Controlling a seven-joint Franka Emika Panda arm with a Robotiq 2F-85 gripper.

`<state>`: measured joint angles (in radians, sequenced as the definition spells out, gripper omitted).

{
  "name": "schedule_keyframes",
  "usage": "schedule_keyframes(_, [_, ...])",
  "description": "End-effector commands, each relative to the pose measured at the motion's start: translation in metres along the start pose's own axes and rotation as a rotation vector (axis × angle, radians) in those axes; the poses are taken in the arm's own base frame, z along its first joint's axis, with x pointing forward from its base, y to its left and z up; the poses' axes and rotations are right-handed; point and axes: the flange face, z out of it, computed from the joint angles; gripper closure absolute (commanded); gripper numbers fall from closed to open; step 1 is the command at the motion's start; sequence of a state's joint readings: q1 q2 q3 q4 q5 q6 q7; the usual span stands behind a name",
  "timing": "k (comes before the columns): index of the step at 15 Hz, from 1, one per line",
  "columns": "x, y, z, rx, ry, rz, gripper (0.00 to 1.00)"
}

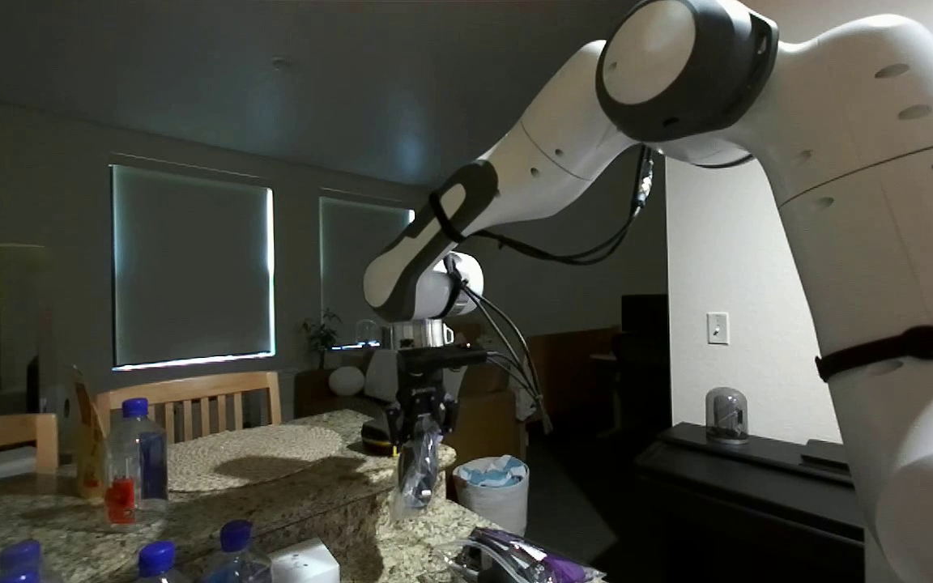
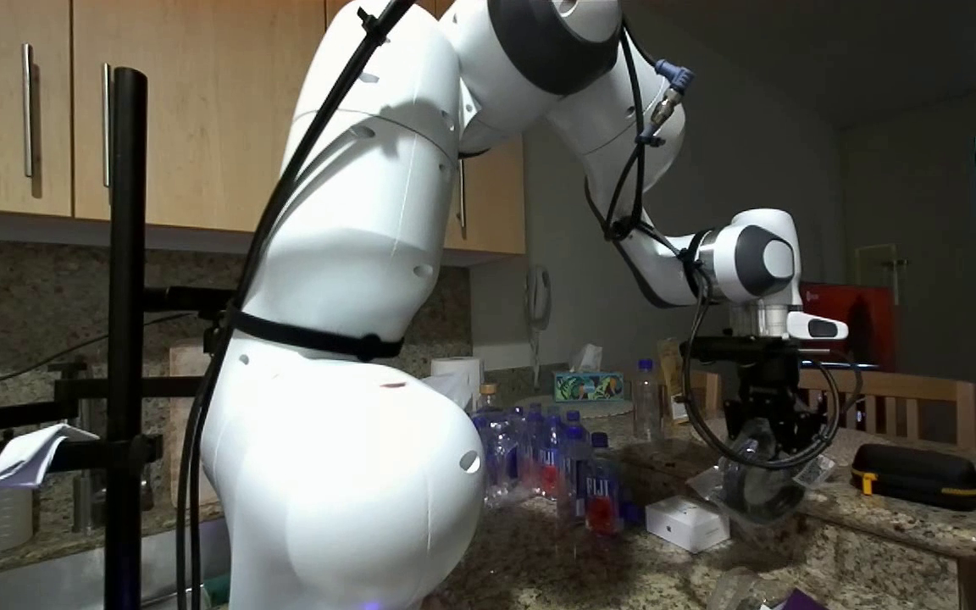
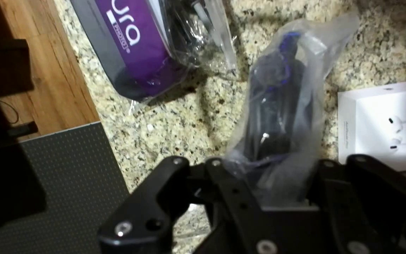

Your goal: Push the white box to the left, then pick the plastic bag and put it on the bottom counter

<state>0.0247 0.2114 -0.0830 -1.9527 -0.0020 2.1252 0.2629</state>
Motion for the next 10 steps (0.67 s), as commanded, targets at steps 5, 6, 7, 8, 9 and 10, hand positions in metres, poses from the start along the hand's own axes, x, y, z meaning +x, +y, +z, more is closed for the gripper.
schedule_keyframes(5, [-0.017,-0.01,-0.001,0.0,-0.006,-0.043,0.48])
schedule_keyframes(6, [-0.017,-0.014,0.0,-0.004,-0.003,-0.05,0.41])
schedule_keyframes(7, [-0.017,-0.017,0.0,-0.006,0.004,-0.054,0.35])
schedule_keyframes(8, [-0.017,-0.019,0.0,-0.006,0.011,-0.057,0.28])
schedule_keyframes(9, [-0.016,-0.021,-0.001,-0.005,0.014,-0.059,0.22])
schedule_keyframes(10, [-0.015,-0.021,-0.002,-0.004,0.021,-0.056,0.15])
